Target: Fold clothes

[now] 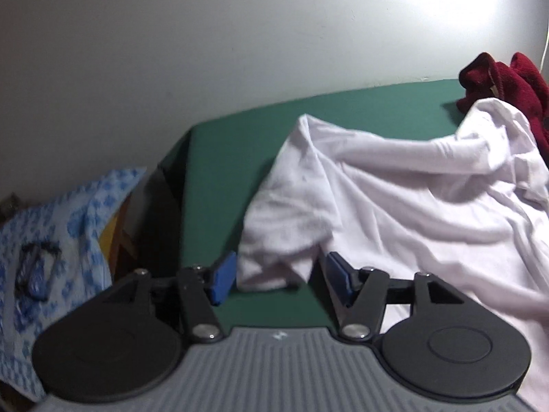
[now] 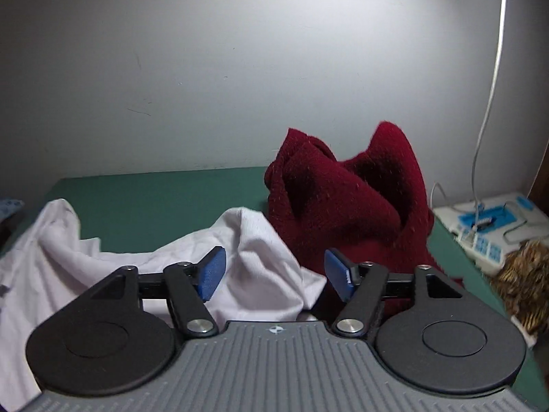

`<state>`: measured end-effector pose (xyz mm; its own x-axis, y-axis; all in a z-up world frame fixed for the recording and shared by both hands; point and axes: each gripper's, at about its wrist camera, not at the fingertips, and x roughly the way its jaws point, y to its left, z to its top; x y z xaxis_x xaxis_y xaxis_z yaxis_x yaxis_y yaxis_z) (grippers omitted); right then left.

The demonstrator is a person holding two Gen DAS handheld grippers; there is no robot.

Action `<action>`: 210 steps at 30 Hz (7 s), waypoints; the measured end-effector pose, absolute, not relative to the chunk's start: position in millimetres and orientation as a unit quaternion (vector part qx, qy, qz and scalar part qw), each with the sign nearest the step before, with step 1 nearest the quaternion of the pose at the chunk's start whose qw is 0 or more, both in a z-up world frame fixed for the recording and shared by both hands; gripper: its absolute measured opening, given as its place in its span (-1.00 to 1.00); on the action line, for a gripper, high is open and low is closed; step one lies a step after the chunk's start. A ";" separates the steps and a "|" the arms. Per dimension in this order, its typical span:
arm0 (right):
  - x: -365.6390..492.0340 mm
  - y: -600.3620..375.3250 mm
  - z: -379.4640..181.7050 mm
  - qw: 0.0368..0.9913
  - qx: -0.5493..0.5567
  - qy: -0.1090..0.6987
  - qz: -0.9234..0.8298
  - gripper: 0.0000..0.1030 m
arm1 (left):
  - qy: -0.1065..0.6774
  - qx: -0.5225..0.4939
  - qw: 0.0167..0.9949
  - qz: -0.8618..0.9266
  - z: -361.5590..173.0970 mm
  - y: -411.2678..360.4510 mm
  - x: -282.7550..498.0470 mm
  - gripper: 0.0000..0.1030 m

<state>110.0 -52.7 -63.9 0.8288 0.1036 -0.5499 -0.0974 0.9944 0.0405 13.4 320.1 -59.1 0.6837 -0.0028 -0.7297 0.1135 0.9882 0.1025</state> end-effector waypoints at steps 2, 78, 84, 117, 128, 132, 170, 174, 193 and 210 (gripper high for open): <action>89.4 -68.6 -67.6 0.950 0.007 0.306 0.060 0.31 | 0.418 0.041 0.906 -0.040 -67.5 329.0 -23.8 0.22; -127.4 -152.7 -155.7 0.870 0.001 0.426 0.247 -0.93 | 0.470 0.009 0.874 0.125 -130.6 246.6 -238.8 -0.47; -138.5 -166.1 -147.8 0.868 -0.026 0.442 0.224 -0.97 | 0.488 0.029 0.866 0.107 -118.5 251.5 -253.6 -1.00; -72.6 -116.3 -140.4 0.886 0.064 0.426 0.171 -0.57 | 0.452 0.034 0.892 0.008 -99.4 229.7 -192.6 -0.50; -44.9 -123.5 -133.1 0.896 0.076 0.431 0.073 -0.56 | 0.459 0.078 0.884 -0.035 -121.1 255.1 -155.6 -0.38; -39.5 -90.2 -138.9 0.886 0.039 0.450 0.105 -0.51 | 0.456 0.085 0.884 -0.050 -124.3 245.7 -124.5 -0.27; 216.9 -116.9 -131.5 0.909 -0.018 0.415 0.045 -0.66 | 0.427 0.093 0.895 0.094 -143.9 229.2 26.6 0.56; 269.9 -123.2 -129.9 0.905 0.031 0.423 0.033 -0.69 | 0.429 0.090 0.894 0.088 -143.8 228.7 28.4 0.55; 231.5 -104.8 -115.4 0.871 0.055 0.457 0.169 -0.20 | 0.414 0.075 0.902 0.100 -130.2 240.3 105.8 0.49; 222.1 -98.4 -131.3 0.887 0.096 0.441 0.098 0.00 | 0.415 0.088 0.893 0.153 -145.6 275.5 122.4 0.66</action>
